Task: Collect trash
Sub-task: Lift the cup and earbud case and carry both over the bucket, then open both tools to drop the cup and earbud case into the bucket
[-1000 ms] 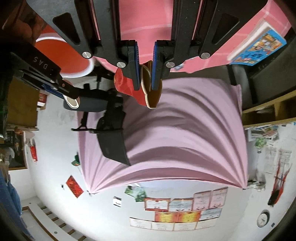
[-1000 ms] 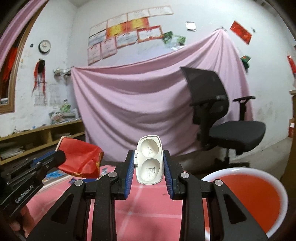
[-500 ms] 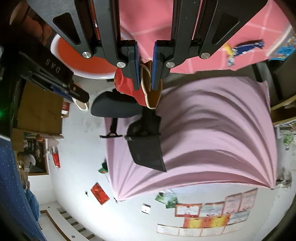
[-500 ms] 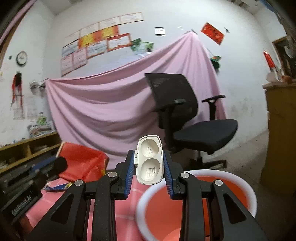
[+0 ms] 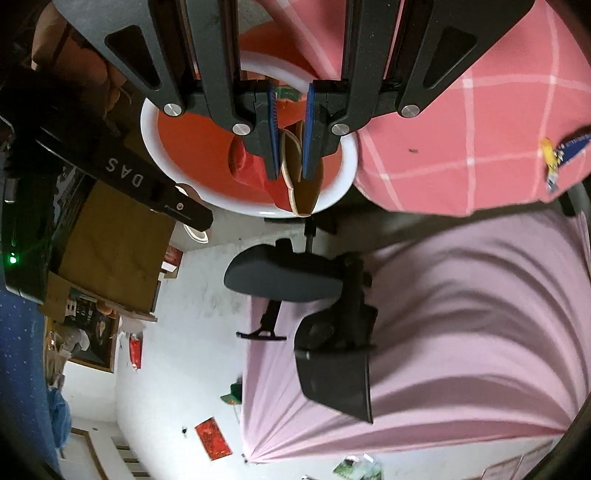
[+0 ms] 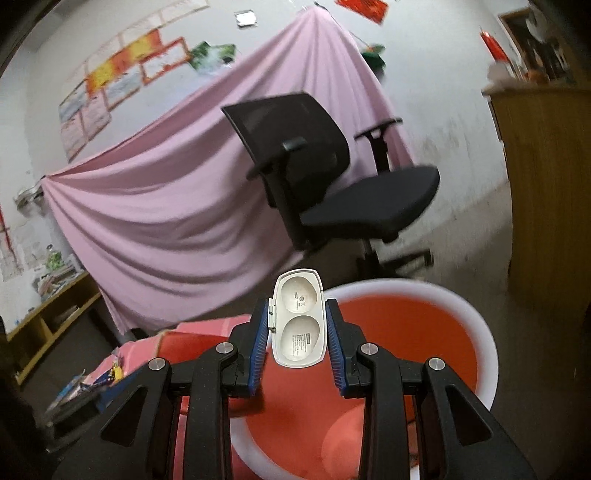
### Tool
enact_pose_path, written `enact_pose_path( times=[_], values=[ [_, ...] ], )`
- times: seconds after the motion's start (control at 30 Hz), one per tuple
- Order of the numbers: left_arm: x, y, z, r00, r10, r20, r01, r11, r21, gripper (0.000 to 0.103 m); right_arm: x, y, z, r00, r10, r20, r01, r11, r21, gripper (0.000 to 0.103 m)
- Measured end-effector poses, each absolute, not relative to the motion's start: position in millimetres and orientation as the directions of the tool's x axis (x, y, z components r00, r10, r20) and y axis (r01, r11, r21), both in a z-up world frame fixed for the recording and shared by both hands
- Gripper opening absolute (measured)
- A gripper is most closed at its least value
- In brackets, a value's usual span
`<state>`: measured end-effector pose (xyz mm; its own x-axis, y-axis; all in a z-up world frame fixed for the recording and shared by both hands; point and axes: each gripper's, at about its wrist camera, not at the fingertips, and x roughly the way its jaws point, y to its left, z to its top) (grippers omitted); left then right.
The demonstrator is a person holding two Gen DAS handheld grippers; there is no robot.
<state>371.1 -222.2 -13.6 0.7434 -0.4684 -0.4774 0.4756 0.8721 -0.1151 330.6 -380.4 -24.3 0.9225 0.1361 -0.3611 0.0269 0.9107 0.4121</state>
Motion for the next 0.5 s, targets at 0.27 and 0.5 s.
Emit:
enact_pose_path(
  times=[0.27, 0.5],
  values=[
    [378, -225, -18, 0.698, -0.467, -0.543, 0.466, 0.872, -0.151, 0.010, 339, -384, -33, 0.888, 0.161, -0.432, 0.046, 0.901, 0.432, 0.028],
    [381, -221, -26, 0.668, -0.469, -0.578, 0.454, 0.872, -0.183, 0.012, 341, -387, -38, 0.867, 0.178, -0.465, 0.057, 0.892, 0.449, 0.028]
  ],
)
